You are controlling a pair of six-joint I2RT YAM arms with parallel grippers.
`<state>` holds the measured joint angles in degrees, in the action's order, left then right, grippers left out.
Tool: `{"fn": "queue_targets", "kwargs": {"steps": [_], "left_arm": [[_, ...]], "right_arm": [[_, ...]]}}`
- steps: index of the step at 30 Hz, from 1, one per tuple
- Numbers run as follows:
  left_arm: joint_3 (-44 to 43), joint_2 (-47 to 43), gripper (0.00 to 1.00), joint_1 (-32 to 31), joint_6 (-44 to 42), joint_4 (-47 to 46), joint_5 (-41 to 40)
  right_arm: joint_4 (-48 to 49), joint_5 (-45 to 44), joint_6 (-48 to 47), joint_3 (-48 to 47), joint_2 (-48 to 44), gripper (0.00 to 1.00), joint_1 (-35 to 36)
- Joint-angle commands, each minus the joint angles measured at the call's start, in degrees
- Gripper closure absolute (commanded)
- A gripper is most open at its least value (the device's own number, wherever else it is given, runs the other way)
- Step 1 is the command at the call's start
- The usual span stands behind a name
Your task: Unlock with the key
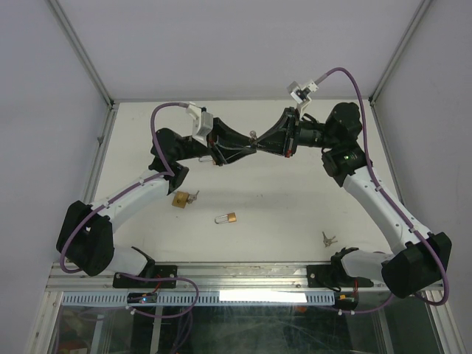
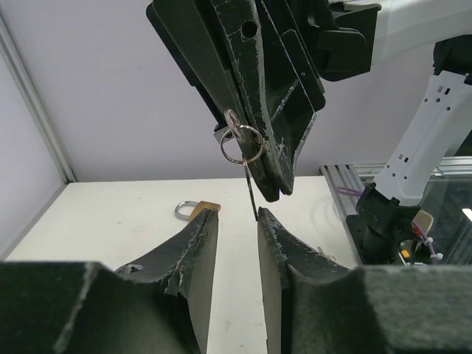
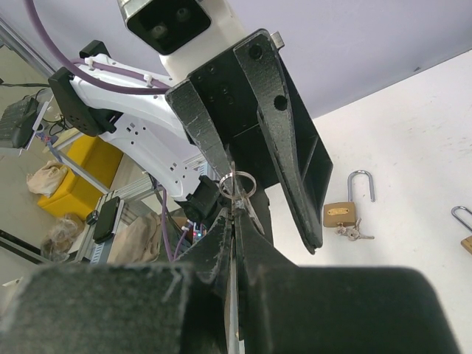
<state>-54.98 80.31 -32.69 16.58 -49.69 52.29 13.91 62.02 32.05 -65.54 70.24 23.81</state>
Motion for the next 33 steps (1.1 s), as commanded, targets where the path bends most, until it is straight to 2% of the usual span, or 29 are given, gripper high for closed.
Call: {"fn": "queue_targets", "kwargs": {"steps": [1,8,11,15,18,21,24,25,26,27,28,29,31,33], "left_arm": [[-2.04,-0.23,0.7,-0.44,2.2,-3.42,-1.32],[-2.24,-0.14,0.83,-0.5,2.35,-4.2,-1.38],[-2.07,-0.29,1.0,-0.62,2.41,-3.88,-1.59],[-1.89,-0.99,1.0,-0.54,2.53,-1.37,-2.32],[-2.57,-2.43,1.0,-0.28,0.26,7.87,-2.94],[-5.1,-3.83,1.0,-0.25,-5.98,24.35,-3.43],[-7.11,-4.22,1.0,-0.38,-12.64,37.85,-2.7],[-7.74,-4.24,1.0,-0.46,-15.0,41.78,-2.88],[-8.8,-4.16,1.0,-0.53,-17.37,45.91,-3.87],[-10.3,-3.9,1.0,-0.49,-20.5,50.46,-4.4],[-12.39,-3.48,1.0,-0.65,-24.45,56.16,-5.18],[-14.63,-2.97,1.0,-0.79,-28.61,62.06,-6.22],[-19.58,-1.3,1.0,-1.2,-37.1,74.35,-9.81],[-25.13,0.93,1.0,-1.54,-44.87,86.48,-12.78]], "right_arm": [[2.78,0.84,0.66,0.26,-0.95,1.0,-0.04],[3.07,1.06,0.73,0.61,-0.78,1.0,-0.08],[3.73,0.91,0.85,1.03,-0.8,1.0,-0.04],[3.81,1.22,0.84,1.45,-1.27,1.0,-0.33],[-2.78,1.77,-0.9,1.47,-2.58,1.0,-2.46],[-13.18,0.28,-11.86,1.68,-4.26,1.0,-4.05],[-19.51,-2.37,-17.55,1.46,-4.33,1.0,-3.37],[-20.28,-2.5,-18.59,1.55,-4.3,0.98,-3.24],[-21.48,-2.56,-20.35,1.53,-4.38,0.9,-3.2],[-24.14,-2.79,-23.24,1.36,-4.59,0.76,-3.31],[-29.99,-3.26,-27.8,1.05,-4.99,0.55,-3.52],[-32.83,-4.56,-32.16,0.79,-5.53,0.45,-3.73],[-38.39,-10.15,-37.14,1.15,-7.18,0.34,-4.2],[-34.37,-13.01,-37.8,2.74,-9.26,0.25,-4.6]]}}
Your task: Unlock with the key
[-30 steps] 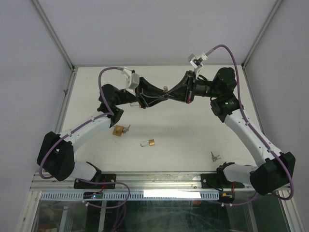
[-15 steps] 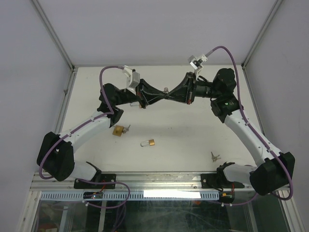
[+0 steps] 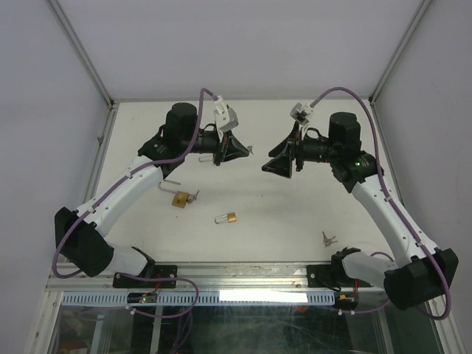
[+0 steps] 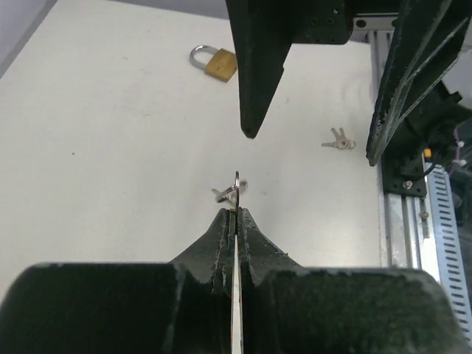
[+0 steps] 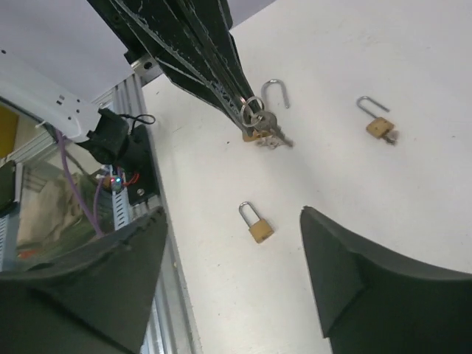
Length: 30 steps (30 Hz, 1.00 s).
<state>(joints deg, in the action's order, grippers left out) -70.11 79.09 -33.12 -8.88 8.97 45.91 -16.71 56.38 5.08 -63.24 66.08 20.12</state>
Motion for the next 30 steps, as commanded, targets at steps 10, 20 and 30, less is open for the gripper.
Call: {"fn": "queue_targets", "kwargs": {"steps": [10,20,30], "left_arm": [[-29.53,12.78,1.0,-3.39,-32.62,58.81,-14.43],[-37.77,15.9,1.0,-4.19,-32.76,65.43,-16.99],[-38.09,15.83,1.0,-4.4,-31.13,65.42,-16.63]], "right_arm": [[29.38,0.19,-4.32,6.99,1.58,0.11,7.05],[56.73,4.02,8.68,11.39,12.52,0.4,7.26],[65.82,7.6,14.62,11.67,17.11,0.4,8.95]]}}
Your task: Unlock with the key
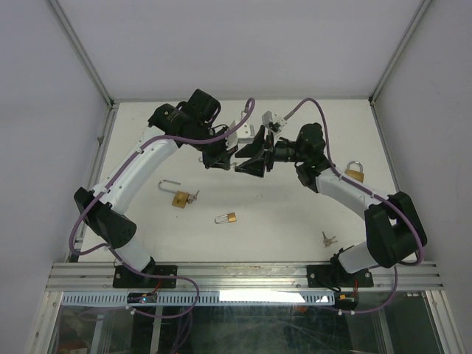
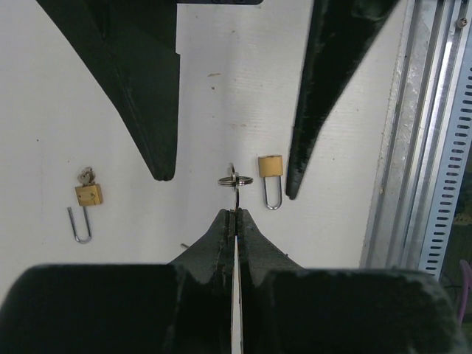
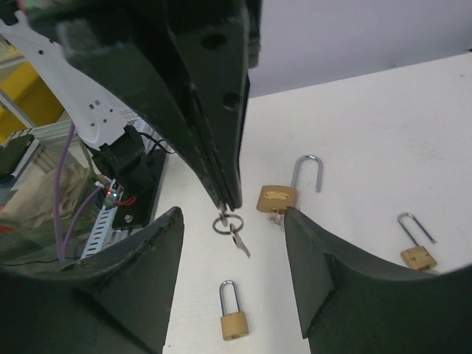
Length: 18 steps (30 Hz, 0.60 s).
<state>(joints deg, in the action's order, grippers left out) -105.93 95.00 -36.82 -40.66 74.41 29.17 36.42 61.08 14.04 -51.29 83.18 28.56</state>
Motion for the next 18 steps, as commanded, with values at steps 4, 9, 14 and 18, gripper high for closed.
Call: {"fn": "queue_targets", "kwargs": {"steps": [4,9,14,18], "left_arm": [[-2.25,0.09,1.0,-0.69,0.66,-0.18,0.19],[-2.14,-0.03,1.0,-0.67,1.35,-1.07,0.42],[-1.66,-0.42,1.0,-0.69,1.7,-1.71,1.08],[-1.82,-0.43,1.0,-0.66,1.73,-1.88,0.91]], "right_arm": [[11.54,1.95,4.78,-0.87,0.25,0.36,1.43],[9.05,1.24,2.44,-1.75,1.22,0.46,2.26],[8.81,0.62,2.33,-1.95,1.73,0.59,2.32],[4.7,0.16,-0.81,-2.23,1.11,0.64,2.39]]}}
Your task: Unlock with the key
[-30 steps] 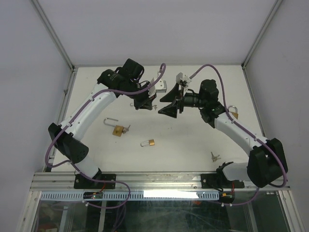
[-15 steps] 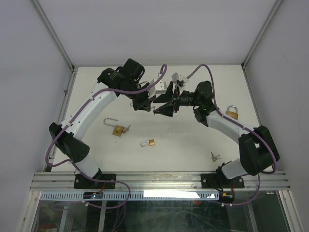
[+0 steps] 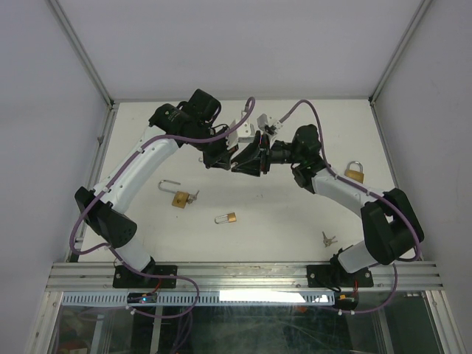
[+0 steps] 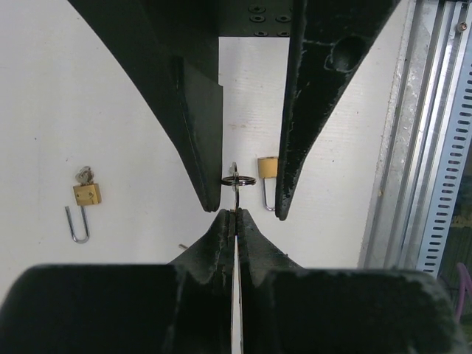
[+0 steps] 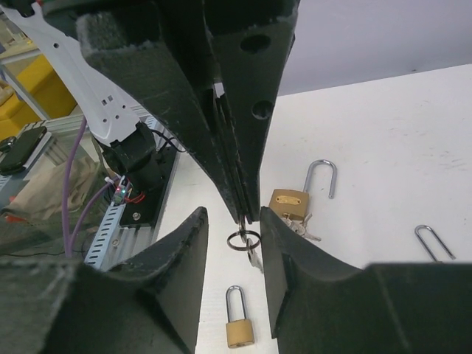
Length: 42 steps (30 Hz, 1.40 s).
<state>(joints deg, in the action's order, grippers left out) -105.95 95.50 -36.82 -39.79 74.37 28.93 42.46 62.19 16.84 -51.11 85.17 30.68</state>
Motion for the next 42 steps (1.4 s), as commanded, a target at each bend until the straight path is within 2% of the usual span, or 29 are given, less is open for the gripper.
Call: {"fn": "queue_targets", "kwargs": {"steps": [1,3,9,16,19,23,25,26,28,30,33,37,41,42], "left_arm": [[-1.72,-0.93,1.0,-0.69,0.86,-1.8,1.2],[-1.84,-0.89,1.0,-0.68,1.31,-1.87,1.45],[-2.31,-0.41,1.0,-0.65,1.73,-1.92,2.43],[-2.61,0.19,1.0,-0.63,1.87,-1.76,3.13],[-2.6,0.09,1.0,-0.59,1.71,-1.9,3.09],[-2.43,0.15,1.0,-0.57,1.21,-1.68,2.98],[-2.85,0.49,1.0,-0.51,1.72,-1.27,2.77],[-3.31,0.81,1.0,-0.51,2.2,-0.8,2.3],[-4.84,1.79,1.0,-0.53,2.72,0.81,1.47],[-7.01,3.17,1.0,-0.62,3.34,3.17,0.07],[-10.22,5.34,1.0,-0.7,4.32,6.82,-1.68],[-12.53,6.07,1.0,-1.5,5.48,8.54,-6.38],[-12.75,5.23,1.0,-3.22,4.57,8.57,-12.2],[-12.81,5.03,1.0,-3.32,4.51,8.64,-13.38]], "right_arm": [[-2.05,-1.35,-4.69,-2.12,-1.42,0.64,0.32],[-3.86,-2.09,-6.55,-2.07,-2.08,0.71,0.27],[-5.56,-2.66,-7.44,-3.23,-2.83,0.99,0.35],[-8.07,-2.08,-6.77,-4.29,-3.26,1.0,0.31],[-12.46,-2.19,-6.71,-5.6,-3.01,1.0,0.2],[-18.95,-1.88,-12.8,-6.45,-4.01,1.0,0.36],[-24.73,-2.58,-20.66,-7.34,-5.37,0.66,1.13],[-27.27,-2.73,-23.37,-7.75,-6.03,0.55,1.41],[-29.81,-4.33,-27.11,-7.62,-7.76,0.42,1.4],[-30.45,-5.21,-30.36,-7.05,-9.16,0.35,1.45],[-31.32,-5.51,-32.11,-8.06,-9.16,0.3,1.37],[-32.86,-4.61,-33.0,-10.36,-6.69,0.29,1.4],[-25.54,-4.81,-31.49,-9.64,-4.89,0.32,1.37],[-23.02,-5.24,-29.31,-9.12,-4.69,0.36,1.38]]}}
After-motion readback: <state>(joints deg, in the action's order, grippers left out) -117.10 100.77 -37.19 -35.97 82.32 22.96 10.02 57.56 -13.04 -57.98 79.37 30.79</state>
